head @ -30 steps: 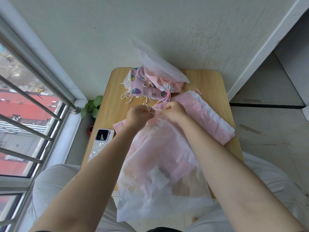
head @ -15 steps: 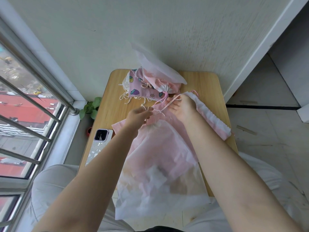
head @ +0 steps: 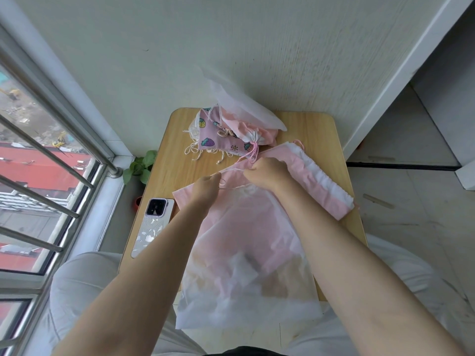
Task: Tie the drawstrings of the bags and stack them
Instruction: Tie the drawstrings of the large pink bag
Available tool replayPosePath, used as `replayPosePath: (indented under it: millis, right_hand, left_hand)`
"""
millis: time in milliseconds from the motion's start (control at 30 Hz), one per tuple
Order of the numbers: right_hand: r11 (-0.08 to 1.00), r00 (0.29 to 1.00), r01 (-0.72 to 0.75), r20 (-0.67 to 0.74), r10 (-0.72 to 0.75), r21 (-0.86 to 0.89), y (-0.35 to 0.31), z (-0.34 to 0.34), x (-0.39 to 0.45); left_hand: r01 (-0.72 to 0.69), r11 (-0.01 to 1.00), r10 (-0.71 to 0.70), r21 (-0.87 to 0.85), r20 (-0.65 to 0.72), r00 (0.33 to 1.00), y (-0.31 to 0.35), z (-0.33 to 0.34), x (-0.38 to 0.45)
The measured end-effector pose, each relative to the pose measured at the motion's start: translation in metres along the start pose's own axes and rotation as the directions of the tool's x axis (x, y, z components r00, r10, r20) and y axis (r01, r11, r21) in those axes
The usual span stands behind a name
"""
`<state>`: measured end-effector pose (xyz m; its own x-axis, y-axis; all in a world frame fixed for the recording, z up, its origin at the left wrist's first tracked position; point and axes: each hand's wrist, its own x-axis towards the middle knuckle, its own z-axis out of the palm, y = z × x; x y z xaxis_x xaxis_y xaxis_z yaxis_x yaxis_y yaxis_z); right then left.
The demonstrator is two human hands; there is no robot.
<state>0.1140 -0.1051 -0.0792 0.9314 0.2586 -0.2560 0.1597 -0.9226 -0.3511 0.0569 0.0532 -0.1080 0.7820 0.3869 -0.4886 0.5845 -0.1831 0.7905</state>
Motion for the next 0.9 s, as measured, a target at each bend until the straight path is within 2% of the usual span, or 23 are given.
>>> replayPosePath:
  millis: [200,300,400,467,567,667,733,767,833,900]
  right_hand:
    - [0.996,0.988,-0.050,0.148,0.038,0.079,-0.008,0.003,-0.001]
    - [0.997,0.998,-0.029,0.060,0.025,0.066,-0.006,0.015,0.000]
    - [0.999,0.999,-0.013,0.036,0.011,0.053,-0.004,0.024,0.000]
    - [0.999,1.000,-0.009,0.028,0.008,0.033,-0.003,0.027,-0.002]
    - [1.000,1.000,0.000,0.025,0.000,-0.003,0.000,0.029,-0.003]
    - [1.000,0.999,-0.015,0.049,0.015,-0.003,0.003,0.027,-0.003]
    - [0.999,0.998,-0.031,0.047,0.030,0.037,0.002,0.027,-0.002]
    - [0.997,0.999,-0.036,0.041,0.033,0.064,0.002,0.027,-0.002]
    - [0.992,0.999,-0.031,0.021,0.029,0.122,-0.001,0.026,-0.002]
    - [0.985,1.000,-0.020,0.012,0.018,0.171,-0.002,0.025,-0.002]
  left_hand:
    - [-0.072,0.932,0.093,0.355,-0.042,0.995,-0.004,-0.005,-0.002]
    - [-0.078,0.861,0.144,0.503,-0.095,0.985,-0.001,-0.006,-0.004]
    - [-0.051,0.803,0.163,0.594,-0.137,0.977,-0.004,-0.009,-0.003]
    - [-0.018,0.815,0.111,0.579,-0.126,0.986,-0.010,-0.012,0.000]
    - [0.028,0.921,0.024,0.388,-0.131,0.991,-0.016,-0.021,0.009]
    - [0.028,0.966,0.046,0.256,-0.278,0.960,-0.014,-0.036,0.017]
    - [-0.048,0.953,0.147,0.300,-0.315,0.938,-0.011,-0.043,0.020]
    - [-0.135,0.930,0.232,0.341,-0.259,0.938,-0.009,-0.041,0.020]
    - [-0.318,0.892,0.341,0.322,-0.018,0.940,0.002,-0.031,0.015]
    - [-0.377,0.874,0.328,0.306,0.202,0.923,0.007,-0.016,0.012]
